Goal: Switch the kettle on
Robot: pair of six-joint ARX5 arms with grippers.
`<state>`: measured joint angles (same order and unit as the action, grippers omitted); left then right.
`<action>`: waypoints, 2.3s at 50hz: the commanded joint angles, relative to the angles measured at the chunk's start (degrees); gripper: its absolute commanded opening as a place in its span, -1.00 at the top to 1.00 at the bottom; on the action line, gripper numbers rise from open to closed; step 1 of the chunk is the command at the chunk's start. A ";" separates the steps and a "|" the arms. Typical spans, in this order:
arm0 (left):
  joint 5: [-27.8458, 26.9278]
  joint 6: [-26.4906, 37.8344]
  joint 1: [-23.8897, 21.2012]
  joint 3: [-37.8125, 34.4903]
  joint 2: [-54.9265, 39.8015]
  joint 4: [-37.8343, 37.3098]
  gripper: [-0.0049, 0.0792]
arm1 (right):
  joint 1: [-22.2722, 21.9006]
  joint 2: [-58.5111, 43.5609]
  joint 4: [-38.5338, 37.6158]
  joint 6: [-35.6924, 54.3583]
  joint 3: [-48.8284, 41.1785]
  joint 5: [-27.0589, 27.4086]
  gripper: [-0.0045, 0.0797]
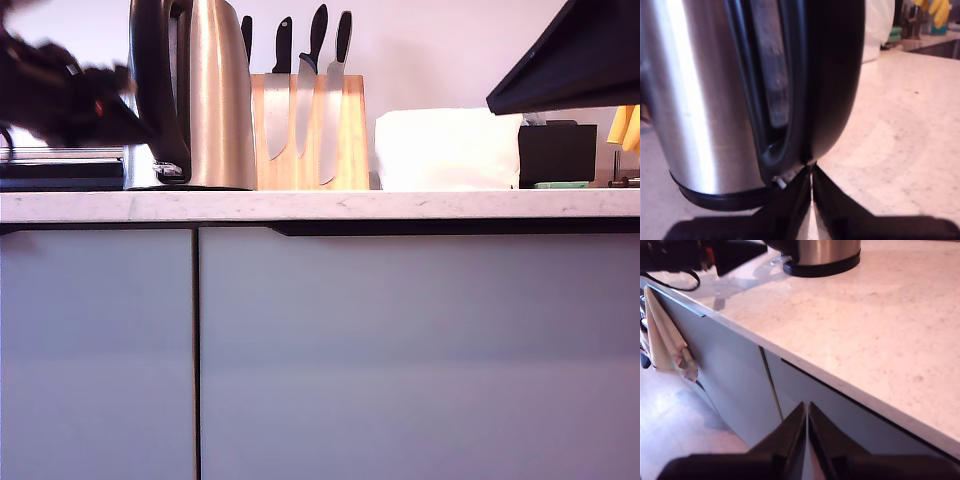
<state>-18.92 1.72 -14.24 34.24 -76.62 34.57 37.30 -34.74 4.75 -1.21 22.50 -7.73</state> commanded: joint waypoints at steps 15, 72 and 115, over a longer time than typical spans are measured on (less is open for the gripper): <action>2.93 0.52 -0.57 3.63 -4.55 -1.36 0.93 | 0.57 -0.35 -1.31 0.17 0.46 0.66 0.92; 2.93 1.73 -0.50 3.63 26.64 -36.54 0.93 | 0.48 -0.35 -1.97 -0.44 0.46 10.75 0.92; 5.73 0.77 5.92 -8.17 45.29 -46.14 0.93 | -17.31 1.81 -0.83 0.00 0.46 13.35 0.92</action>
<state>-13.02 3.01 -8.86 27.68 -32.27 -12.71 20.78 -34.02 4.16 -1.43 22.50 6.33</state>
